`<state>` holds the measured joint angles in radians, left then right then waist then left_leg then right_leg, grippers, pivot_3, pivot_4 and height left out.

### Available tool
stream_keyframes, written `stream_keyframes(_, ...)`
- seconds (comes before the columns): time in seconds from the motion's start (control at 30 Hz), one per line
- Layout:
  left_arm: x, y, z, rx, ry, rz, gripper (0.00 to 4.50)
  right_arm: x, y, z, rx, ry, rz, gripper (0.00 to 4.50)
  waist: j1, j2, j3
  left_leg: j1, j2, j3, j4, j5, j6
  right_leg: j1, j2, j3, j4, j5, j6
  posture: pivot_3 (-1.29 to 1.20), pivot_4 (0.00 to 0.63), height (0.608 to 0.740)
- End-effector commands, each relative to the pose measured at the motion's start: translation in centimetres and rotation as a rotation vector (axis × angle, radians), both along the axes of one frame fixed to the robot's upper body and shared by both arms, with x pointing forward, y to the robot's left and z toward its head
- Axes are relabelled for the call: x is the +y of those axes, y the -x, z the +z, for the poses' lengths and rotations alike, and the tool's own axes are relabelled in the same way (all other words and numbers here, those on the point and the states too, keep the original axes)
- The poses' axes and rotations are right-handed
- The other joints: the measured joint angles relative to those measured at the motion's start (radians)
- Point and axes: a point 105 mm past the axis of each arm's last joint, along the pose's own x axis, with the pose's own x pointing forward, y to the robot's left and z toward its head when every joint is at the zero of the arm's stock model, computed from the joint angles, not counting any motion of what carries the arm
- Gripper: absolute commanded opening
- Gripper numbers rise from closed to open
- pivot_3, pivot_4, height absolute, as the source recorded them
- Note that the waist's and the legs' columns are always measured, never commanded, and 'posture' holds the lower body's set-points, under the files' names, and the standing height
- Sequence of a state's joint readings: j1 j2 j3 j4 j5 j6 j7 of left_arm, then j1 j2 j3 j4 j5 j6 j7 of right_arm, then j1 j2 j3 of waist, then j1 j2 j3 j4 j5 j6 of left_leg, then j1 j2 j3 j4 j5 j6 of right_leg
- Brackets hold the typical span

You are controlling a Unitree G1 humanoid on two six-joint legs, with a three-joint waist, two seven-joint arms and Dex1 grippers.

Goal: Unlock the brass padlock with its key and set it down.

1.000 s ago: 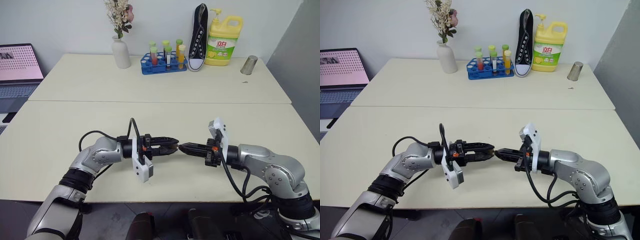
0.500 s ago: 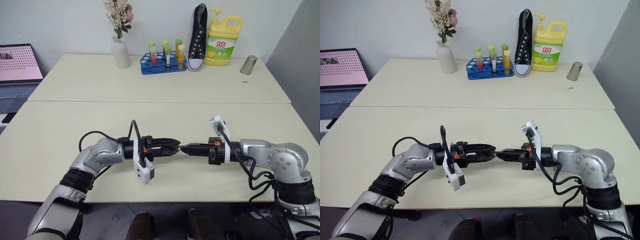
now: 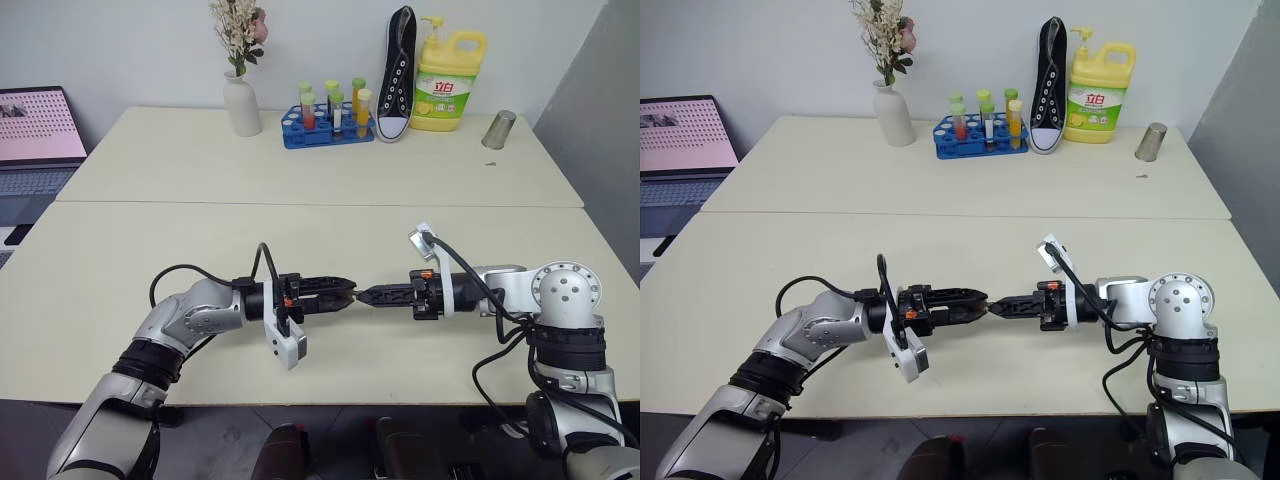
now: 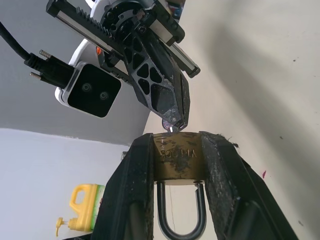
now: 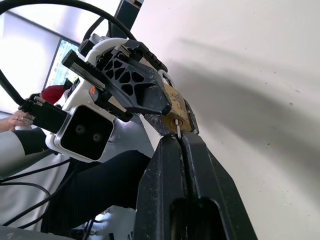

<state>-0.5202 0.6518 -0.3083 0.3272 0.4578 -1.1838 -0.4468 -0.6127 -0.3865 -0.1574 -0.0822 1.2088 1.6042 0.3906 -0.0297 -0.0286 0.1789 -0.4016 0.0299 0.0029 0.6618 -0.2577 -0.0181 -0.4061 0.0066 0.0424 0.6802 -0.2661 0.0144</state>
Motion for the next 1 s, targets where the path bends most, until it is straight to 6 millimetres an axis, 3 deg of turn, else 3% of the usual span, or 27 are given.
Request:
stream_keyframes(0.03,0.1,0.0,0.7,-0.028,0.018,0.004,0.98,0.7,0.6,2.1,-0.089,-0.050,0.051,0.00,0.000,0.000,0.000,0.000,0.000,0.000,0.000,0.000,0.000,0.000,0.000,0.000,0.000,0.000,0.000,0.00,0.150,0.740)
stream_keyframes(0.17,0.2,-0.1,0.8,-0.022,0.024,0.014,0.98,0.9,1.3,1.9,-0.195,0.004,0.070,0.00,0.000,0.000,0.000,0.000,0.000,0.000,0.000,0.000,0.000,0.000,0.000,0.000,0.000,0.000,0.000,0.00,0.150,0.740)
stream_keyframes(0.27,0.3,-0.3,0.8,-0.010,0.034,0.028,0.98,1.0,1.4,2.0,-0.296,0.033,0.075,0.58,-0.001,0.000,0.000,0.000,0.000,0.000,0.000,0.000,0.000,0.000,0.000,0.000,0.000,0.000,0.000,0.00,0.150,0.740)
stream_keyframes(0.43,0.3,-0.3,0.8,-0.004,0.038,0.032,0.98,0.3,1.8,1.3,-0.450,0.120,0.114,2.35,0.000,0.000,0.000,0.000,0.000,0.000,0.000,0.000,0.000,0.000,0.000,-0.001,0.000,-0.003,0.005,0.00,0.150,0.740)
stream_keyframes(0.53,0.2,-0.5,1.0,-0.001,0.043,0.033,0.98,-0.1,2.1,1.3,-0.454,0.100,0.128,3.50,0.000,0.000,0.000,0.000,0.000,0.000,0.000,0.000,0.000,0.000,0.000,-0.001,0.000,-0.003,0.005,0.00,0.150,0.740)
stream_keyframes(0.63,0.1,-0.6,1.1,-0.003,0.043,0.031,0.98,-0.4,0.8,1.9,-0.598,0.103,0.037,4.49,0.001,0.000,0.000,0.000,0.000,0.000,0.000,0.000,0.000,0.000,0.000,-0.001,0.000,-0.003,0.004,0.00,0.150,0.740)
stream_keyframes(1.0,-0.3,-0.6,1.2,0.001,0.053,0.018,0.98,1.5,0.0,1.0,-0.590,0.077,0.012,4.50,0.001,0.000,0.000,0.000,0.000,0.000,0.000,0.000,0.000,0.000,0.000,-0.001,0.000,0.000,0.000,0.00,0.150,0.740)
